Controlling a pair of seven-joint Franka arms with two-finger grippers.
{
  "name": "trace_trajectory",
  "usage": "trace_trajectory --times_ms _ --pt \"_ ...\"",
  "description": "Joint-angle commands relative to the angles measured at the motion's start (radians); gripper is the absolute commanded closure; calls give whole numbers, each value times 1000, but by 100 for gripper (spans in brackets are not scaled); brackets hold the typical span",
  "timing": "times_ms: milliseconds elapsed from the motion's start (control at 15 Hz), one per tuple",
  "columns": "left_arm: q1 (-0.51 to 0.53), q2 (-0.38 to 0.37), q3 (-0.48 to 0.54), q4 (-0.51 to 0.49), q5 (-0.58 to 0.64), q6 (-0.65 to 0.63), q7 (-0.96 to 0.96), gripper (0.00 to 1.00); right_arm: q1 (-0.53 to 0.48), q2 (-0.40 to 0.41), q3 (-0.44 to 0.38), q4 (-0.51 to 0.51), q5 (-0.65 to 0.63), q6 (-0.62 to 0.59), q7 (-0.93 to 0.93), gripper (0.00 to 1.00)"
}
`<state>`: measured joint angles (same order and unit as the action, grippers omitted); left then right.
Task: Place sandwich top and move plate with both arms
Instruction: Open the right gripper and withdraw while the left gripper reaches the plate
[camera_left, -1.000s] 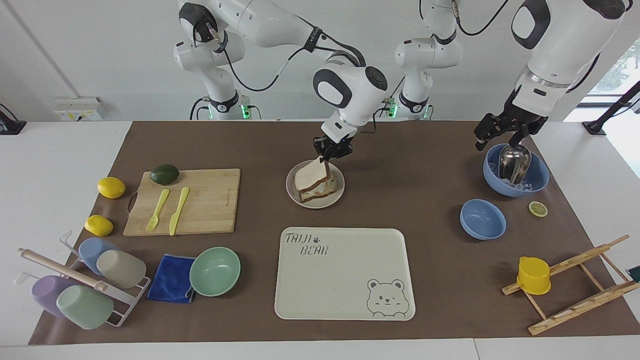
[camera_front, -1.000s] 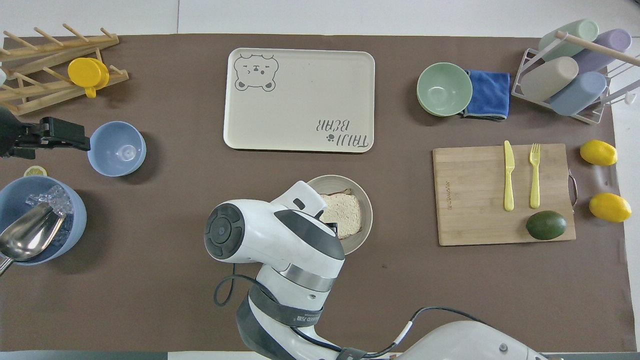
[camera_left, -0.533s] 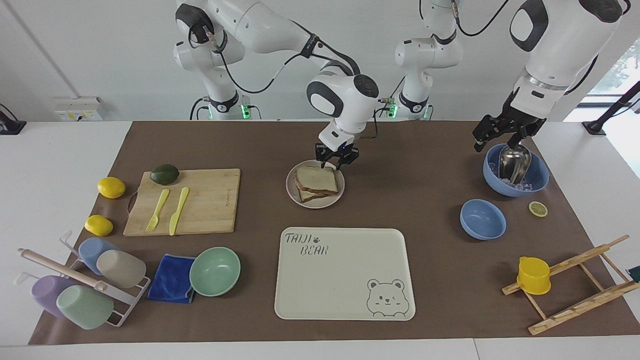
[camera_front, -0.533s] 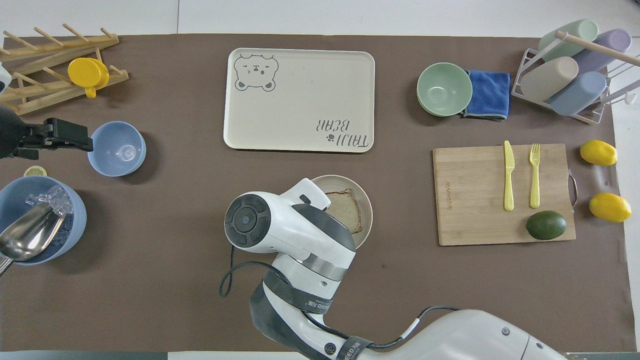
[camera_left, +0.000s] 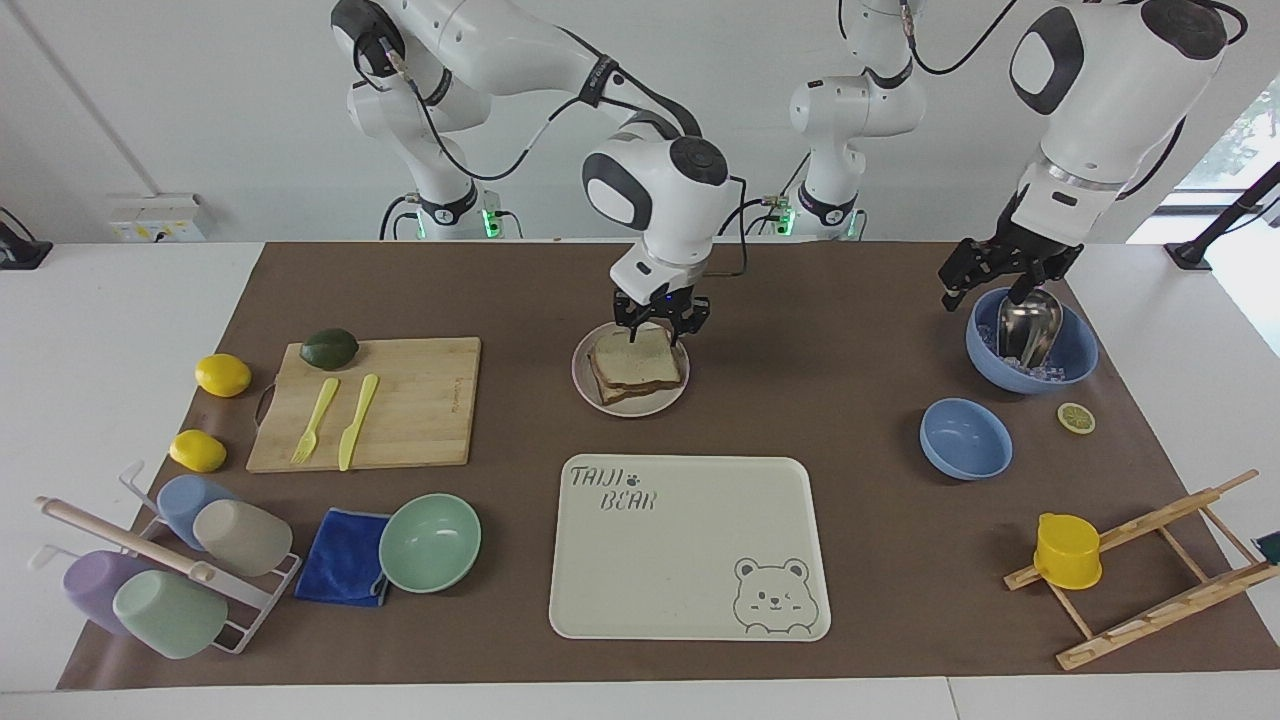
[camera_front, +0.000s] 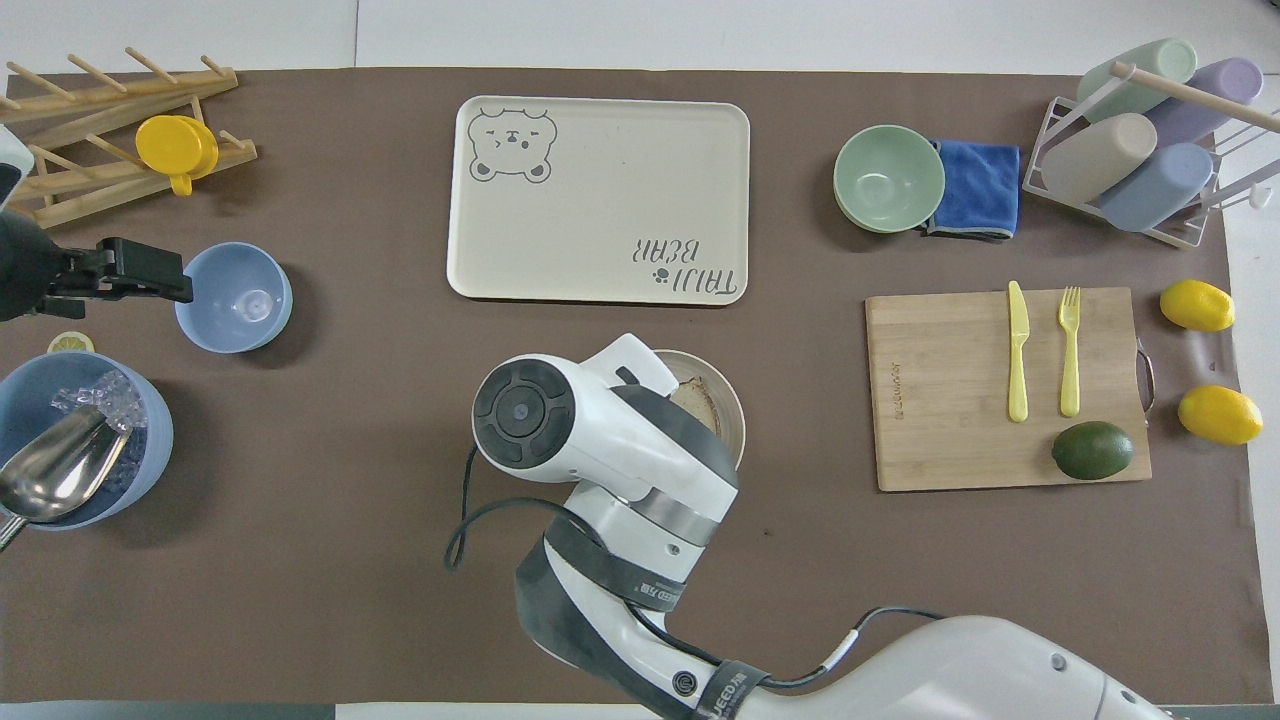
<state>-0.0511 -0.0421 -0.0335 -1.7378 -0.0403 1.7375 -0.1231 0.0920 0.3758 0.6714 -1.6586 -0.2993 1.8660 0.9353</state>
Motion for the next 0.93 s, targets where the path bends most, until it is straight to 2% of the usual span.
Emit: trace_trajectory --times_ms 0,200,400,467,600,733,867 --pt "-38 -30 4 -77 -26 56 -7 0 -167 -102 39 -15 132 -50 -151 3" --pt "-90 -53 3 -216 -52 167 -50 0 -276 -155 39 -13 172 -94 -280 0" --pt "-179 -35 3 -284 -76 250 -107 0 -388 -184 25 32 181 -186 -390 0" --pt "-203 -18 3 -293 -78 273 -127 0 -397 -186 -11 61 186 -233 -430 0" --pt "-266 8 3 -336 -116 341 -162 0 -388 -208 -135 149 210 -361 -556 0" --pt "-332 24 3 -399 -131 451 -197 0 -361 -250 -269 175 220 -422 -692 0" --pt "-381 60 3 -423 -139 525 -216 0 -261 -305 -439 174 220 -473 -827 0"
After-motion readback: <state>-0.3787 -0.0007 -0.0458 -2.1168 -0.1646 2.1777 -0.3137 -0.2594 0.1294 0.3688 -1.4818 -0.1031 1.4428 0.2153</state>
